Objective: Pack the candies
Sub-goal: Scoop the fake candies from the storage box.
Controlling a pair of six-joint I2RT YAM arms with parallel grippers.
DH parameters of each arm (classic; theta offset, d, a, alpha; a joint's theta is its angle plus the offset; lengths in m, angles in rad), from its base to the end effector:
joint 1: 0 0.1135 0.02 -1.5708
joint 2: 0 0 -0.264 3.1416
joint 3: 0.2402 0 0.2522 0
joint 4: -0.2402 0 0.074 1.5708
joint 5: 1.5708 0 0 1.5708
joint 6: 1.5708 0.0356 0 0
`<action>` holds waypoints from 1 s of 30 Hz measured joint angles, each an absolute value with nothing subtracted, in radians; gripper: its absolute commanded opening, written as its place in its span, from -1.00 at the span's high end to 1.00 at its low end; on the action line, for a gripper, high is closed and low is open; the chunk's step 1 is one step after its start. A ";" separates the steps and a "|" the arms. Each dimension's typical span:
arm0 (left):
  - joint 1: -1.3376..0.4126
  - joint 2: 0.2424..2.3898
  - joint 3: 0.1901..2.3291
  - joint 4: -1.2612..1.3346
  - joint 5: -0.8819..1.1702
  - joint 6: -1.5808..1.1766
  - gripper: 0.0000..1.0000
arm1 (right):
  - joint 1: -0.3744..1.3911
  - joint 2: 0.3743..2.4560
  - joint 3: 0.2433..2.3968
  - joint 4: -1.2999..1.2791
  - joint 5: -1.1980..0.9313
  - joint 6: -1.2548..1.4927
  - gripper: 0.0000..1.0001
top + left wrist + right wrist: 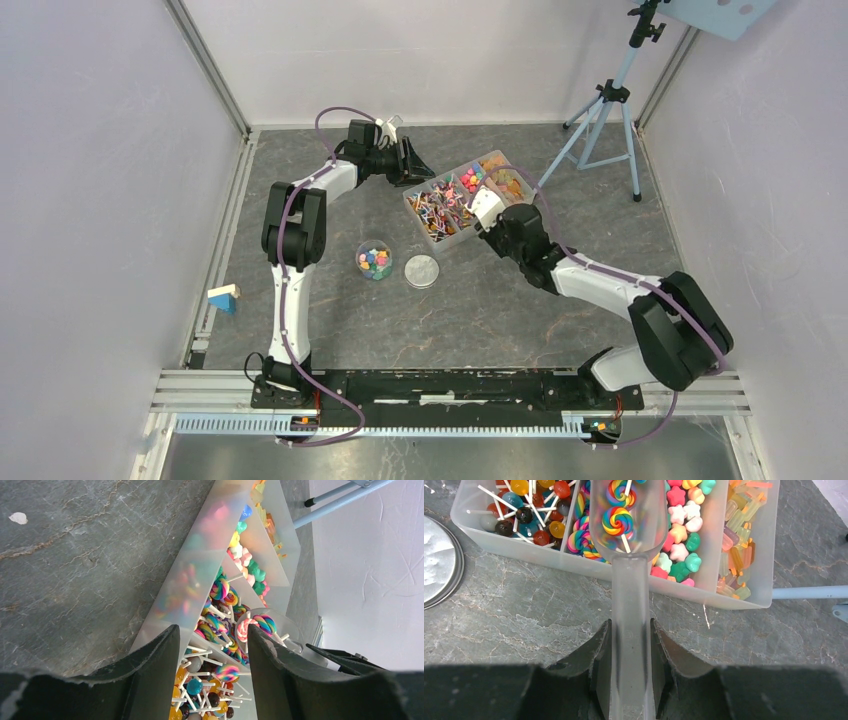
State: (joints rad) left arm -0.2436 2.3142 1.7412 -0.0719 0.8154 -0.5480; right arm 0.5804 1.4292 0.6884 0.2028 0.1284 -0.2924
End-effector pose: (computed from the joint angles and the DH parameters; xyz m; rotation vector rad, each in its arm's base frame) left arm 0.4942 -0.1495 0.1663 0.1381 2.2937 -1.3274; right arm 0.2516 0.1595 0.1978 -0.8192 1.9381 0.0375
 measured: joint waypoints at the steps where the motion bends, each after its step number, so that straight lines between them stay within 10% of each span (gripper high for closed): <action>1: -0.244 2.314 1.741 -0.072 0.815 -0.548 -0.17 | 0.580 1.425 0.686 0.207 0.128 -0.292 1.00; 30: -0.244 2.291 1.752 -0.115 0.777 -0.579 -0.58 | 0.568 1.225 0.655 0.159 0.092 -0.303 1.00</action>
State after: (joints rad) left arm -0.2436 2.2910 1.7523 -0.1154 0.7769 -0.5793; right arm 0.5682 1.2255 0.6548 0.1589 0.0917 -0.3031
